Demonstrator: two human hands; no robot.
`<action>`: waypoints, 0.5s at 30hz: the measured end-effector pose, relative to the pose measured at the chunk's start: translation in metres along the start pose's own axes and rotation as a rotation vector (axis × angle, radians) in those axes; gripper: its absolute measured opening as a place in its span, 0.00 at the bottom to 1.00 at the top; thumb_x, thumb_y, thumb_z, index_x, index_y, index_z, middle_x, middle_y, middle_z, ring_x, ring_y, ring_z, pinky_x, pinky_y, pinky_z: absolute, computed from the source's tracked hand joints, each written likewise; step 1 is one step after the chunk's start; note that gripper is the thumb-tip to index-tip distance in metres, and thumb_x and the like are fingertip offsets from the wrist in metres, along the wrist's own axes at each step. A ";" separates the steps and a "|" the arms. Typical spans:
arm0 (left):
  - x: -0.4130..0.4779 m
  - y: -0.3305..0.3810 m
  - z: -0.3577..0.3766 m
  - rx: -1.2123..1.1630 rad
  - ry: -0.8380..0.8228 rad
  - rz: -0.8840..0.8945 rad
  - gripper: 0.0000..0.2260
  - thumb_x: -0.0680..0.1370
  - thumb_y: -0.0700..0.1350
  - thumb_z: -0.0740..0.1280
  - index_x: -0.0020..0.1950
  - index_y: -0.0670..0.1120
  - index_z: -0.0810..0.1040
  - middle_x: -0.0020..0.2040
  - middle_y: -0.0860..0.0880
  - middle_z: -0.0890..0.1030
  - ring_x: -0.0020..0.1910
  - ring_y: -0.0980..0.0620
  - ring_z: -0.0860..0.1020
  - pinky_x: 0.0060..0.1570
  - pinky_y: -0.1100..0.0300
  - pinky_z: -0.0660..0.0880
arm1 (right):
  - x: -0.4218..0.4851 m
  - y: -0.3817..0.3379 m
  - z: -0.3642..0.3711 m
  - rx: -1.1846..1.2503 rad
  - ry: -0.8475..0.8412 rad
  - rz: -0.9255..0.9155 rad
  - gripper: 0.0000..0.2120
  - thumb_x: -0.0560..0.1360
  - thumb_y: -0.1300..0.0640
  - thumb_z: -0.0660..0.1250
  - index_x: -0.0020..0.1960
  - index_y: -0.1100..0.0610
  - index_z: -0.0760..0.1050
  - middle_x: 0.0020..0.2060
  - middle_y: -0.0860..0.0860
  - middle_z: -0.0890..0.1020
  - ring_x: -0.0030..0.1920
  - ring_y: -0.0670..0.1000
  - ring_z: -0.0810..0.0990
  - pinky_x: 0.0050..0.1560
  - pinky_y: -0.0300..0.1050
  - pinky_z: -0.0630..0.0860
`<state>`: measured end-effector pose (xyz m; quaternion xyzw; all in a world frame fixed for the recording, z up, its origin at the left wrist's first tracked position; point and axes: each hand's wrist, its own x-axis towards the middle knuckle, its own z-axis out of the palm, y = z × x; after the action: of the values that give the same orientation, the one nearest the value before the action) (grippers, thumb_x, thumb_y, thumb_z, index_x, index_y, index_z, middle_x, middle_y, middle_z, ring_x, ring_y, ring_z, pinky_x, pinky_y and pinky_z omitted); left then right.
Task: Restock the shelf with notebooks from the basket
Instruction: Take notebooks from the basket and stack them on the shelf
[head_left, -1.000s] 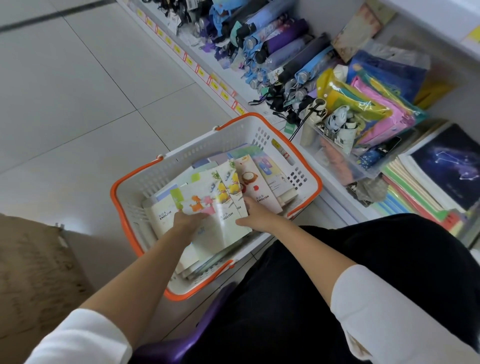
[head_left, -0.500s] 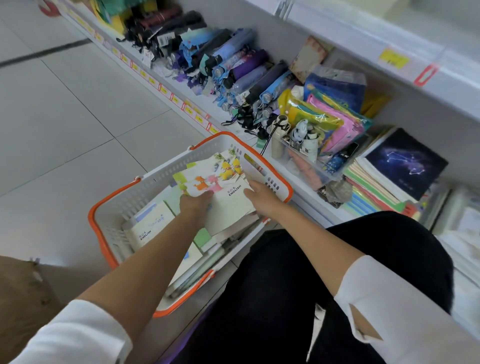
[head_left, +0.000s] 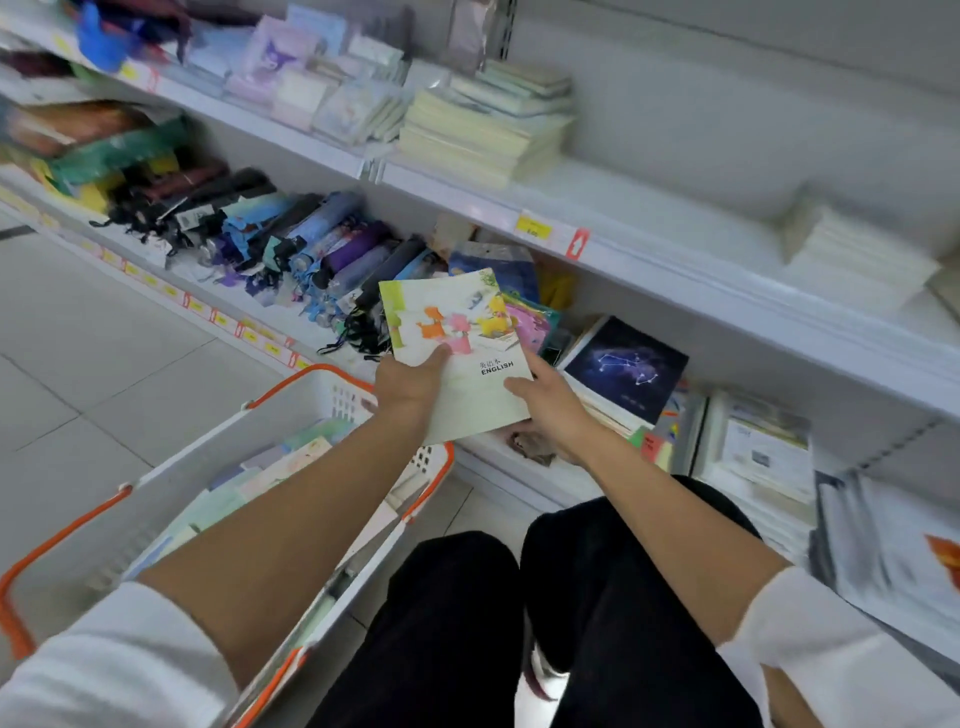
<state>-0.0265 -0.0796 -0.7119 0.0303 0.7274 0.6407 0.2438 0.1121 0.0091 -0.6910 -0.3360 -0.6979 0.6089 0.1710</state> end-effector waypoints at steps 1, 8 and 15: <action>-0.005 0.012 0.014 0.005 -0.026 0.048 0.28 0.71 0.56 0.74 0.65 0.43 0.75 0.61 0.45 0.79 0.58 0.43 0.78 0.57 0.52 0.75 | -0.002 -0.009 -0.013 -0.003 0.052 -0.055 0.25 0.78 0.69 0.57 0.70 0.50 0.69 0.61 0.51 0.79 0.57 0.53 0.79 0.47 0.42 0.78; -0.047 0.091 0.118 -0.008 -0.334 0.284 0.21 0.74 0.52 0.71 0.63 0.44 0.76 0.57 0.47 0.80 0.54 0.46 0.79 0.46 0.56 0.76 | -0.022 -0.059 -0.121 0.109 0.401 -0.300 0.25 0.75 0.73 0.55 0.62 0.50 0.74 0.50 0.42 0.82 0.42 0.35 0.80 0.39 0.29 0.75; -0.091 0.146 0.222 0.080 -0.600 0.424 0.15 0.73 0.39 0.71 0.59 0.40 0.78 0.58 0.44 0.80 0.54 0.45 0.79 0.55 0.52 0.77 | -0.034 -0.091 -0.245 0.141 0.662 -0.330 0.23 0.75 0.72 0.55 0.60 0.50 0.74 0.53 0.50 0.82 0.48 0.46 0.81 0.44 0.37 0.77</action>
<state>0.1015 0.1176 -0.5586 0.3764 0.6254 0.6108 0.3068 0.2716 0.1626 -0.5487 -0.3852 -0.6061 0.4778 0.5060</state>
